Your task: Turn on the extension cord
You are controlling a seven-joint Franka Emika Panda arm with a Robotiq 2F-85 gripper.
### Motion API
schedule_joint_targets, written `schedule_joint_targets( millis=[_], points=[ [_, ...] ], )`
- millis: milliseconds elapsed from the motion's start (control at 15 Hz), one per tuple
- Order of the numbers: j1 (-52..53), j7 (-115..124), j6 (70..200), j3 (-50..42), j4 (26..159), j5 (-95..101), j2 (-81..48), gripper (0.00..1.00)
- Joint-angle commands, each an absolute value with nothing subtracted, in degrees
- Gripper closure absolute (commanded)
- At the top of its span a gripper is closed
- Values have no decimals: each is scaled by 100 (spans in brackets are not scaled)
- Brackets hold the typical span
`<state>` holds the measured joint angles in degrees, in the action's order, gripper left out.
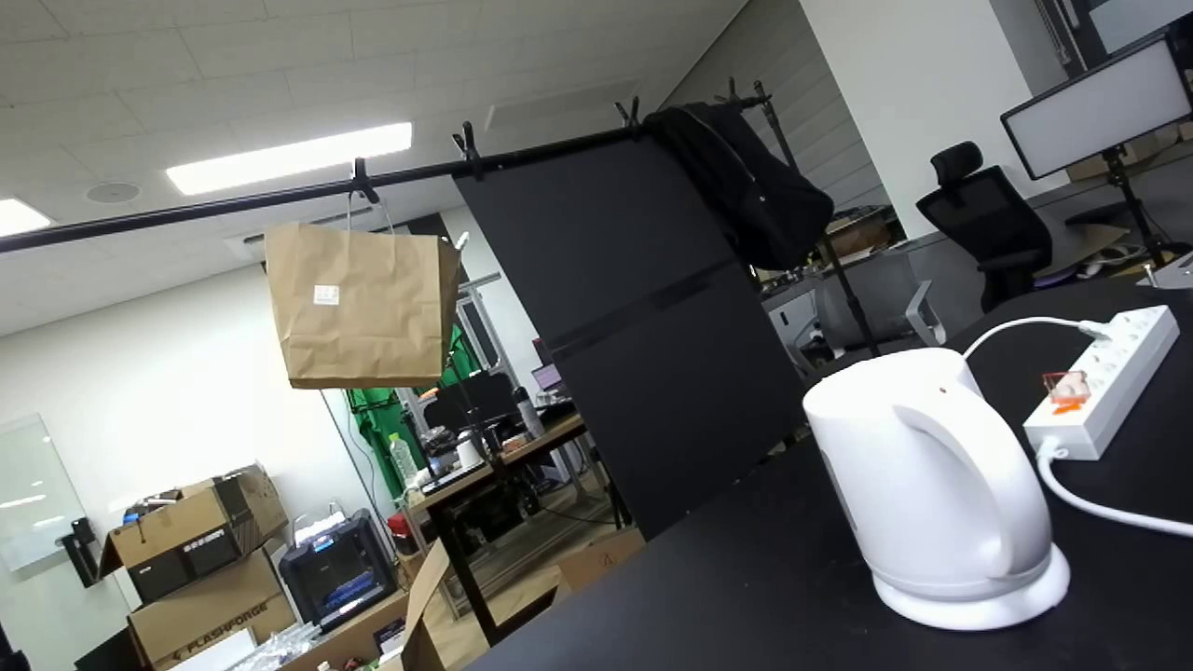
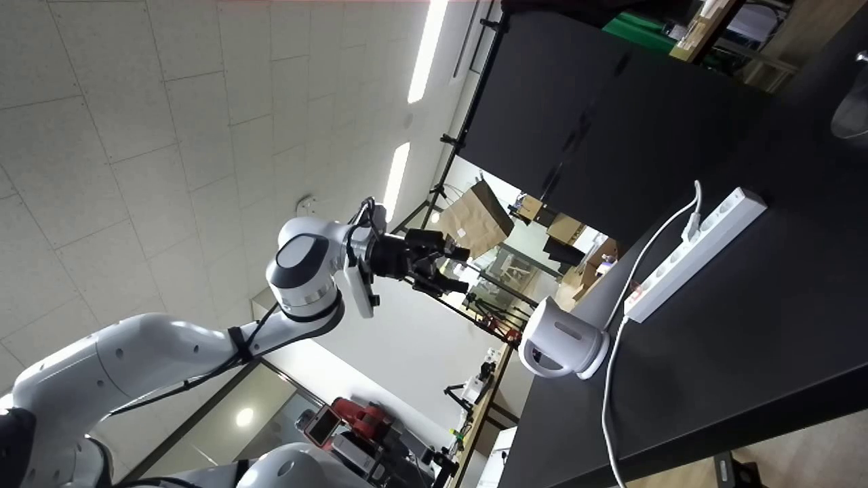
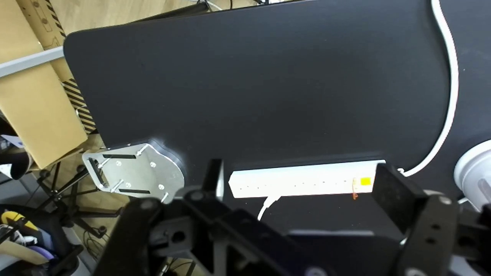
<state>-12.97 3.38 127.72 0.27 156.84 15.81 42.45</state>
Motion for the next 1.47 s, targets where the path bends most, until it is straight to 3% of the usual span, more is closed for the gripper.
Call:
schedule_joint_targets(
  millis=[0, 133, 200, 333, 667, 1000, 1400],
  points=[
    [-1128, 161, 13219, -76, 15515, 1684, 3878, 0],
    [-1065, 91, 13696, -72, 15355, 1633, 3506, 3],
    [-1040, 53, 13962, -76, 15289, 1609, 3328, 27],
    [-981, 28, 14387, -85, 15053, 1509, 2872, 31],
    [-488, -452, 14915, -355, 14177, 738, 1594, 67],
    [-113, -1166, 14339, -413, 12956, -131, 374, 99],
    [-177, -870, 13485, -278, 11533, 184, -878, 100]
  ],
)
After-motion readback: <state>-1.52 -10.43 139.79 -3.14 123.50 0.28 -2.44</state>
